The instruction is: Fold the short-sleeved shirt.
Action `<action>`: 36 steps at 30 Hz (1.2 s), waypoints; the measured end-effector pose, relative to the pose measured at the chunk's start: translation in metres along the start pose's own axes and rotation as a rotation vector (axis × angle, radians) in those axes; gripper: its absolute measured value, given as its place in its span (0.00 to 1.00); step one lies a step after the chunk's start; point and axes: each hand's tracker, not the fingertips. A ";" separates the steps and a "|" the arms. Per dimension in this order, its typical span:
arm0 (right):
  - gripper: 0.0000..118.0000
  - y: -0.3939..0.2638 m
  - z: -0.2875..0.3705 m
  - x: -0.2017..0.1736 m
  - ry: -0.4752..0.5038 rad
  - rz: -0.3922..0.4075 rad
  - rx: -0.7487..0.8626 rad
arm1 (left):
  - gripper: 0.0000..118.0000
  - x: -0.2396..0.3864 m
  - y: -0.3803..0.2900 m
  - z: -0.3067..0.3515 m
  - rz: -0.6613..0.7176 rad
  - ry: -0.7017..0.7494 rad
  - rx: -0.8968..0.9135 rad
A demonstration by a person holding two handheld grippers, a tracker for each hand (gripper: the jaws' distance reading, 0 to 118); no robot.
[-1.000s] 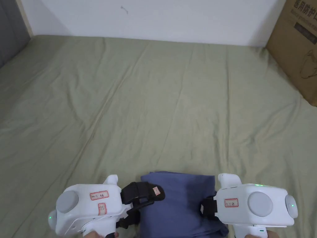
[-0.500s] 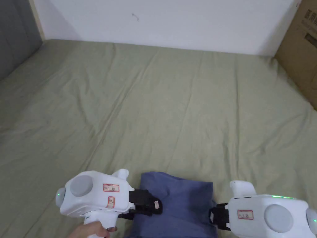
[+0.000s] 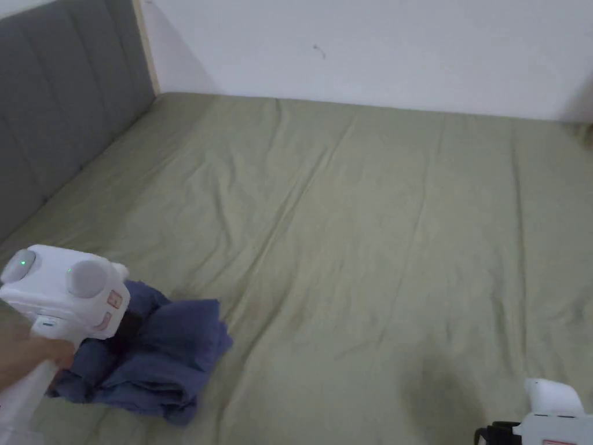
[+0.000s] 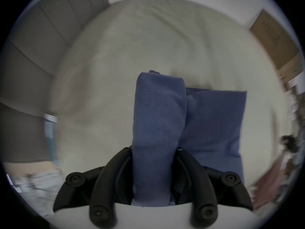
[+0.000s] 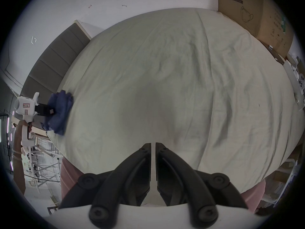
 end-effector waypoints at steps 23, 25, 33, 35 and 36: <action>0.05 -0.016 0.004 0.003 0.018 -0.015 -0.005 | 0.00 0.055 -0.026 0.089 0.083 -0.227 0.260; 0.05 -0.017 0.009 0.006 0.030 -0.024 0.008 | 0.00 0.086 -0.035 0.098 0.056 -0.259 0.304; 0.05 -0.019 0.054 0.007 0.005 -0.018 0.198 | 0.00 0.181 -0.066 0.136 0.056 -0.426 0.387; 0.05 -0.017 0.072 0.004 -0.015 0.006 0.261 | 0.00 0.203 -0.073 0.156 0.015 -0.378 0.454; 0.05 -0.016 0.079 0.002 -0.005 0.016 0.275 | 0.00 0.209 -0.075 0.163 0.006 -0.349 0.496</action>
